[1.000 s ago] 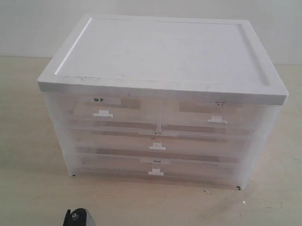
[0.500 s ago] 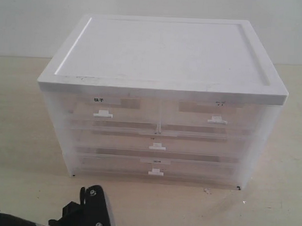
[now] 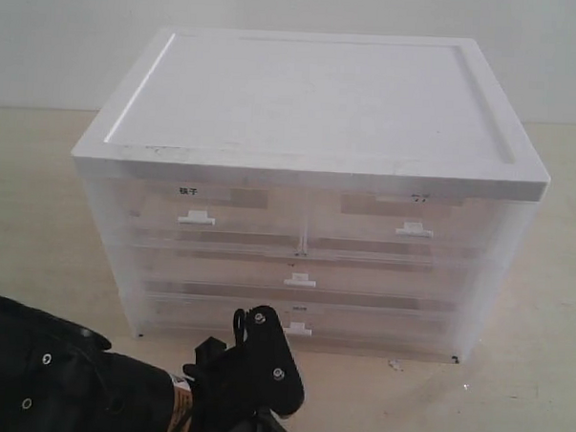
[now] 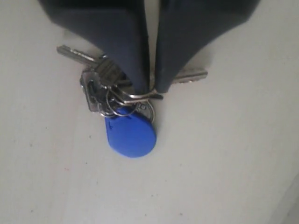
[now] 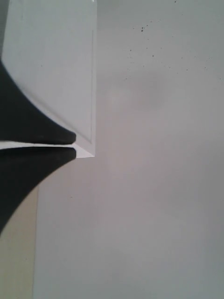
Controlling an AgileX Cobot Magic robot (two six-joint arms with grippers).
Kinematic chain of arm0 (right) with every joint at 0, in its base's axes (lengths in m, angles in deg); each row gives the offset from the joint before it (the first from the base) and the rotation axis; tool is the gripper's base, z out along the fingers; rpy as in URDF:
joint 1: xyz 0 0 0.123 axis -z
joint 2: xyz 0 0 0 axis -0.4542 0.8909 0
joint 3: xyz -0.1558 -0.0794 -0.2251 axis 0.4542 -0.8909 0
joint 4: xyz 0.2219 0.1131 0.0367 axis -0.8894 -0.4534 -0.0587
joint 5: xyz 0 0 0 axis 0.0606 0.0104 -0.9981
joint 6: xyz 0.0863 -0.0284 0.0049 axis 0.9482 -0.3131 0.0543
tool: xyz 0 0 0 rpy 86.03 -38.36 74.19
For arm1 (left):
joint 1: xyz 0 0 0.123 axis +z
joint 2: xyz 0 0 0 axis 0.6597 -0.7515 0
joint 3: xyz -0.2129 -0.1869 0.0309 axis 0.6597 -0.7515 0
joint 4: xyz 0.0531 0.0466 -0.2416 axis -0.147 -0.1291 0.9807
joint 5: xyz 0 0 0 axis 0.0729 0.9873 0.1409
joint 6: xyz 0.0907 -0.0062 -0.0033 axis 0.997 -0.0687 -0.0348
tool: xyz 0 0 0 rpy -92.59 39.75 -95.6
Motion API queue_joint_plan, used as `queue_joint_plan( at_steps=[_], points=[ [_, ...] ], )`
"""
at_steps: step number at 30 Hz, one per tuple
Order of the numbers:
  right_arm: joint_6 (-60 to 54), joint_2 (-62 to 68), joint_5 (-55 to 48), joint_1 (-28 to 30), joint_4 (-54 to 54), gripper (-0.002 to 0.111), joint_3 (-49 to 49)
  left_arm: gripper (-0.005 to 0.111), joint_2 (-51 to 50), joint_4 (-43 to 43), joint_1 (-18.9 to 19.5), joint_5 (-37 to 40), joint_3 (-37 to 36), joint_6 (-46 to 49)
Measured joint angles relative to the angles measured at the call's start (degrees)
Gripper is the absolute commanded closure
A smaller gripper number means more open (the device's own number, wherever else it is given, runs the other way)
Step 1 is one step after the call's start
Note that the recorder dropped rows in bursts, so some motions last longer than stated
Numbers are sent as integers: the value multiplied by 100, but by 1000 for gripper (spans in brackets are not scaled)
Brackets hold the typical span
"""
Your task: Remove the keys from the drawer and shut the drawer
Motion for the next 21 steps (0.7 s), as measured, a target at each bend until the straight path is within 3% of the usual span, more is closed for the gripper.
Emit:
queue_joint_plan(
  at_steps=[10, 16, 18, 21],
  points=[
    [5, 0, -23, 0, 0, 108, 0, 102, 935, 74, -107, -28, -349, 29],
    [5, 0, -36, 0, 0, 108, 0, 102, 914, 121, -1026, -654, -481, -3],
    [16, 0, -46, 0, 0, 108, 0, 102, 701, 225, -1332, -560, -376, -3],
    [16, 0, -59, 0, 4, 108, 0, 102, 344, 370, -1502, -13, -168, -3]
  ],
)
